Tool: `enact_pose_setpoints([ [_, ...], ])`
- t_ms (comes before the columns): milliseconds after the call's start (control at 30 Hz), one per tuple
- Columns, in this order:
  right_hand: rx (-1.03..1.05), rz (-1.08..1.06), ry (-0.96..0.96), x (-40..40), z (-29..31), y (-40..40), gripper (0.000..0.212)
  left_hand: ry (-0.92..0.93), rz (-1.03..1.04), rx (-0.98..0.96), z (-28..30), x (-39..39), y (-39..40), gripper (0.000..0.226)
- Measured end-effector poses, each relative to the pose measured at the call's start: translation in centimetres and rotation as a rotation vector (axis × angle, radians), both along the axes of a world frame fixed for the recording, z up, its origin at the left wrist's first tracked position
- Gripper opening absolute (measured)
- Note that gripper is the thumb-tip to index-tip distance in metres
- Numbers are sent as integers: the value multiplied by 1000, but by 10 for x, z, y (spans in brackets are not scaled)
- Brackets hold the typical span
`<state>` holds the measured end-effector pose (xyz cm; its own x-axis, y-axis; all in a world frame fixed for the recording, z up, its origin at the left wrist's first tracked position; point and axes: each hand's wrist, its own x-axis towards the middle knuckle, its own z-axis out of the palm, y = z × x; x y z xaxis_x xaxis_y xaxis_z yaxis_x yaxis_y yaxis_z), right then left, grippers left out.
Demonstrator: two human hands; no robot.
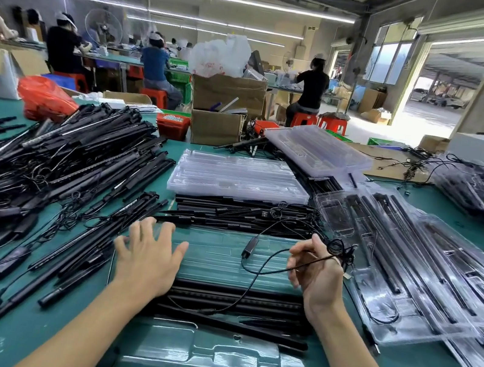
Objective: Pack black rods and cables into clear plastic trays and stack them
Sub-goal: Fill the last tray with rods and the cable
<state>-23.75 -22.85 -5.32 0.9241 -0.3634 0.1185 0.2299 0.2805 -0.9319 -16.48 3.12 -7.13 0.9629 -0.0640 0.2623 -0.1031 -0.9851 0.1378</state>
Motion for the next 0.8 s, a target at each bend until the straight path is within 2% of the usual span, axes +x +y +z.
enact_pose_setpoints([
  [133,2,29,-1,6,0,14,45,-14,18,12,0,5,15,51],
  [233,-70,45,-10,9,0,23,41,-109,-16,79,12,4,17,45],
  [300,-104,31,-17,9,0,23,43,-147,-69,55,22,-1,10,39],
  [367,-137,18,-42,9,1,22,42,-58,-149,-207,31,-8,-3,47],
  [433,-199,9,-56,9,2,24,41,251,-243,-604,39,-15,-19,58],
  [467,-233,1,-60,9,3,26,40,414,-284,-717,44,-19,-29,60],
  [533,-287,-25,-74,10,6,29,36,609,-349,-781,49,-24,-47,54],
  [633,-344,-33,-89,8,10,30,31,633,-318,-930,54,-25,-60,25],
  [733,-464,13,-24,7,10,24,28,610,-232,-1347,64,-21,-61,8],
  [800,-516,50,85,9,11,17,30,545,-254,-1517,75,-18,-59,4],
])
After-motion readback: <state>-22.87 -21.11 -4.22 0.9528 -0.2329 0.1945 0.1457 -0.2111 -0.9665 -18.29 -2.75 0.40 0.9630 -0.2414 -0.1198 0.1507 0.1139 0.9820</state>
